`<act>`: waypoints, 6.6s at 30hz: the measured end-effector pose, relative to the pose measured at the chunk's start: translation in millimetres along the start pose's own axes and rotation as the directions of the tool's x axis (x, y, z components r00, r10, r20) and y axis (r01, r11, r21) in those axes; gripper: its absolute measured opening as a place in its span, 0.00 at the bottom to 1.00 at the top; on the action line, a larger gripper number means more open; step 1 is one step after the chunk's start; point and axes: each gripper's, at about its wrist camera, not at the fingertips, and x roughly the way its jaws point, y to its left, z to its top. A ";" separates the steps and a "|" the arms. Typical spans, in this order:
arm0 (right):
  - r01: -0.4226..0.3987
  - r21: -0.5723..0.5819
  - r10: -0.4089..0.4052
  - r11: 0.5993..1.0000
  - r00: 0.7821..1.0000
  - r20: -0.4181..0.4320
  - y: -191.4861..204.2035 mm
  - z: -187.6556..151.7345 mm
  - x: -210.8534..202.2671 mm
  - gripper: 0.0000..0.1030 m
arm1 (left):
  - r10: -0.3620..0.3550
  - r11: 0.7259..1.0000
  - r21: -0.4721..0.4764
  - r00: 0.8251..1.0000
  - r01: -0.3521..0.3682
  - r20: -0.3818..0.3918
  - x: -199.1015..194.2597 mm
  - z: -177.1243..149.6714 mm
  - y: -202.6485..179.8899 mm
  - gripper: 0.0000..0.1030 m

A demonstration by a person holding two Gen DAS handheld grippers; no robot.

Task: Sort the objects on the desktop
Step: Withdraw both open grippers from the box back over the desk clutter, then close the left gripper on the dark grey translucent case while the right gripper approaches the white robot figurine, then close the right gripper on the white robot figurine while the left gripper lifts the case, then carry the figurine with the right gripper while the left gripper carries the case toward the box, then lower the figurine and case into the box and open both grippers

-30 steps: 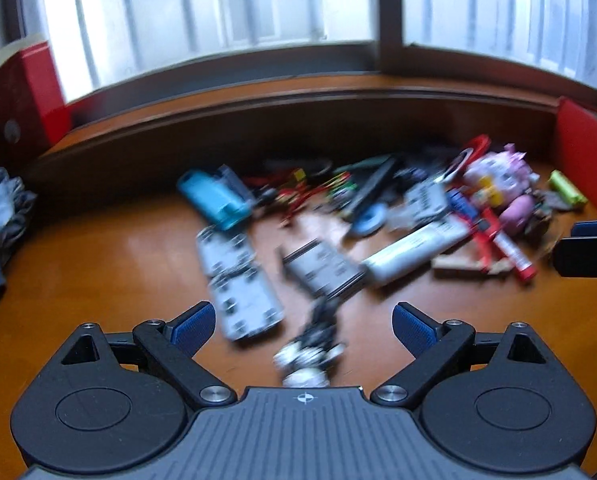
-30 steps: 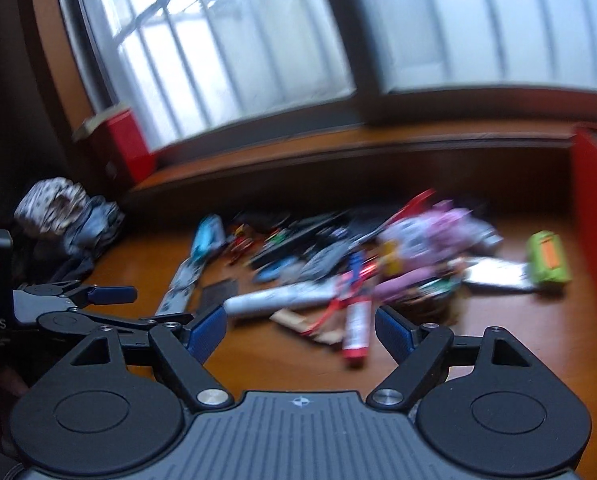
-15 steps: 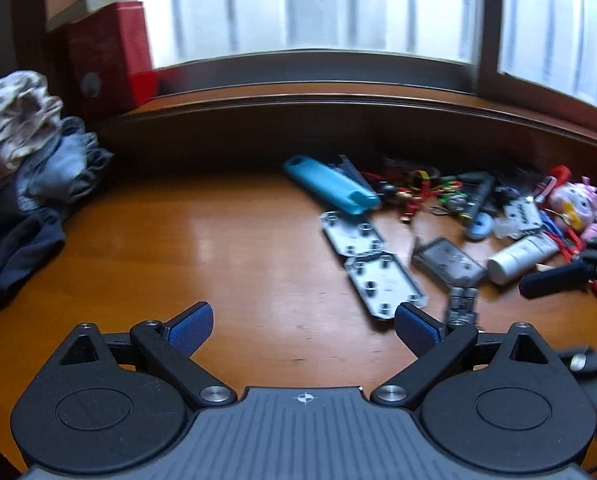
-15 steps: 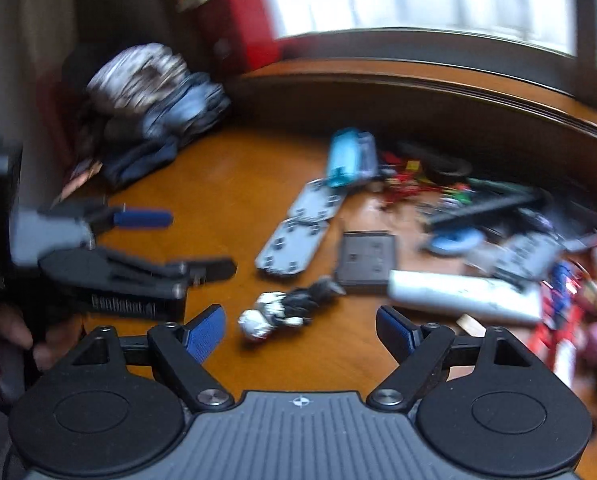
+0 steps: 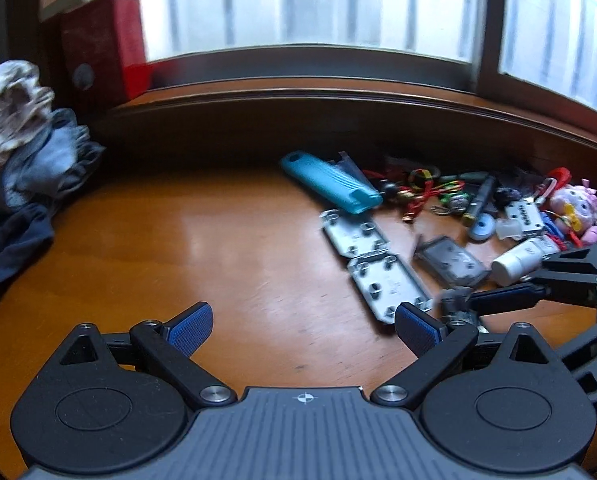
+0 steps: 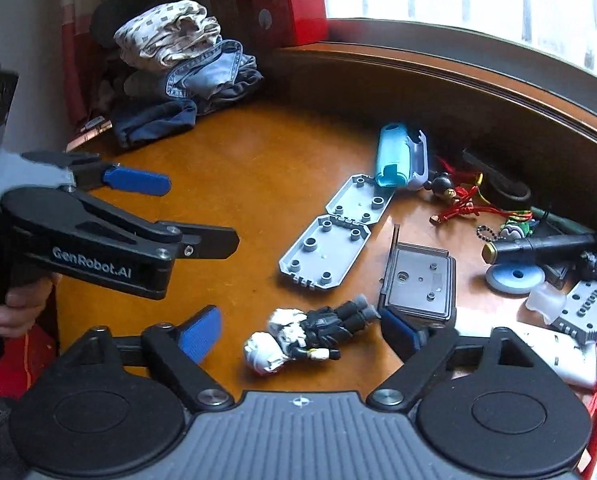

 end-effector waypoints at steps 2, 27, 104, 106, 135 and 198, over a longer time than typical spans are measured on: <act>0.021 -0.005 -0.021 1.000 1.000 0.002 -1.1 -1.4 0.0 0.52 | -0.033 0.999 0.036 0.999 0.032 0.012 3.2 4.6 -8.5 0.95; 0.266 0.204 -0.267 0.942 0.963 -0.027 -55.9 -61.7 -79.6 0.51 | -0.270 0.928 0.259 0.963 0.266 -0.022 70.3 31.1 -90.4 0.91; 0.303 0.330 -0.349 0.894 0.933 0.088 -57.2 -69.1 -82.8 0.45 | -0.296 0.943 0.171 0.954 0.285 0.039 10.7 32.1 -60.0 0.61; 0.302 0.337 -0.352 0.892 0.931 0.098 -56.6 -70.6 -89.0 0.45 | -0.297 0.942 0.175 0.954 0.287 0.038 7.4 31.4 -63.2 0.61; 0.297 0.382 -0.422 0.875 0.855 0.301 -95.2 -89.1 -214.1 0.45 | -0.315 0.937 0.189 0.946 0.295 0.082 -22.0 53.7 -155.7 0.61; 0.459 0.568 -0.706 0.683 0.614 0.353 -233.3 -231.7 -424.1 0.45 | -0.606 0.720 0.462 0.793 0.517 0.058 -39.2 114.2 -479.8 0.61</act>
